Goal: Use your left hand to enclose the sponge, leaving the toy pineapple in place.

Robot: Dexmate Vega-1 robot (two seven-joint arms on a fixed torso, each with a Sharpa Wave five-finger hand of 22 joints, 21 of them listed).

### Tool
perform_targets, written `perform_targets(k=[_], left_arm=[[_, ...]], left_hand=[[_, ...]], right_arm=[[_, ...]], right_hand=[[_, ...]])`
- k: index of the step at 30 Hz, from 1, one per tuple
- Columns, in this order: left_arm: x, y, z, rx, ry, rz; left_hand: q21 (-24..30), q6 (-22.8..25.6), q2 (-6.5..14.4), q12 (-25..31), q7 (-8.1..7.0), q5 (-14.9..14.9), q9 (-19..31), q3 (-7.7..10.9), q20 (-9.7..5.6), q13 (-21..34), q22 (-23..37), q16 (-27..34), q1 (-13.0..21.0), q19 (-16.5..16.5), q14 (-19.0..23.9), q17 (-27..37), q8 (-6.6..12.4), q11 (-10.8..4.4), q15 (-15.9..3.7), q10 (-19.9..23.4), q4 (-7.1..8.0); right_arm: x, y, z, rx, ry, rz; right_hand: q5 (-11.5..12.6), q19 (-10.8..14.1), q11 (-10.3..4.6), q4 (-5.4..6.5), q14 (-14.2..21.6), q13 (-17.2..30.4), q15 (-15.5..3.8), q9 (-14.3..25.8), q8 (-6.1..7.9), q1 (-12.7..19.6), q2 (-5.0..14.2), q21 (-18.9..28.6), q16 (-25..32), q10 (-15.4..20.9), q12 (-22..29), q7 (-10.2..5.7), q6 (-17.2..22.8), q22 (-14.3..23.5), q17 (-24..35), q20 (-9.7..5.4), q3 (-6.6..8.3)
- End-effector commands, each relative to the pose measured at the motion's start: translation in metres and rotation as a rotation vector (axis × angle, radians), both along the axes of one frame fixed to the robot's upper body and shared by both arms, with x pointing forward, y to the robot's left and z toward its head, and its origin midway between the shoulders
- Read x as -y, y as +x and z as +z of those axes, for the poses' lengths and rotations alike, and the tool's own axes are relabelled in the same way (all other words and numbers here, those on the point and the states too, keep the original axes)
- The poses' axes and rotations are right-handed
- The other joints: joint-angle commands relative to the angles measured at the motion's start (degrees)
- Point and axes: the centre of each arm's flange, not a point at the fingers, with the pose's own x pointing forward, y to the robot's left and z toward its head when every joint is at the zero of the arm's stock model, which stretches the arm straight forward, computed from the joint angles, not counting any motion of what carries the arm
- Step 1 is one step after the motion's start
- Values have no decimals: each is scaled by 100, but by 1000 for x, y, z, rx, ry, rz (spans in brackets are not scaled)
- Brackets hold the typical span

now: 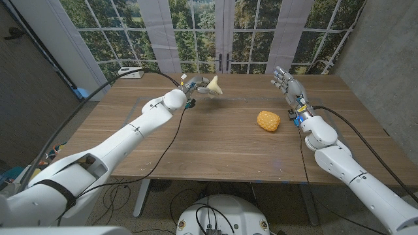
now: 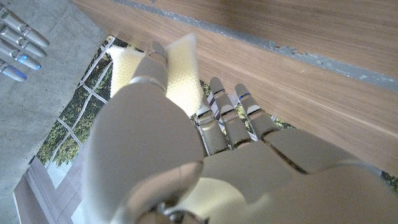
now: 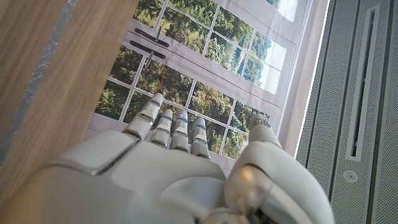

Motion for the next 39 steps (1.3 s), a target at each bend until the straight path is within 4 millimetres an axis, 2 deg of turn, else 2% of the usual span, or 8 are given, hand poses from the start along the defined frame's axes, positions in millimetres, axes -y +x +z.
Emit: perform_targets(k=[1, 12, 27, 39], left_arm=[[-31, 1, -4, -76, -179, -114], [-45, 0, -9, -113, -270, -206], [-57, -3, -10, -144, -370, -347], [-65, -7, -15, -160, -422, -438]], left_hand=[[46, 985, 478, 15, -46, 2, 110, 8, 61, 414, 15, 9, 468, 12, 71, 16, 49, -588, -941, 537, 25], [65, 961, 482, 6, -38, -1, 113, -6, 96, 458, 19, -9, 464, 29, 84, 7, 48, -591, -917, 519, 42], [88, 920, 506, -5, -26, 2, 118, 0, 134, 515, 25, -58, 460, 45, 81, -15, 45, -590, -900, 510, 62], [100, 918, 503, -15, -33, 3, 120, -4, 134, 548, 28, -78, 465, 46, 86, -19, 52, -595, -905, 507, 62]], right_arm=[[-1, -2, -1, 8, 7, 1], [-3, -3, -1, 18, 19, 31], [-8, -1, -8, -7, 55, 23], [-15, -12, -14, -12, 70, 3]], right_hand=[[4, 39, 9, -6, 35, 30, -22, 16, 2, 55, -6, 13, -15, 58, -8, -1, 67, 18, 11, -4, 21], [2, 49, 18, -13, 45, 30, -7, 16, 12, 70, -18, 15, -12, 61, -8, 17, 95, 19, 12, 7, 19], [-2, 182, 36, -27, 164, 30, 10, 17, 32, 88, -61, 58, 23, 126, 11, 39, 176, 18, 12, 34, 6], [-7, 311, 87, -14, 238, 30, 11, 18, 39, 65, -93, 94, 40, 209, 32, 54, 230, 19, 19, 73, -18]])
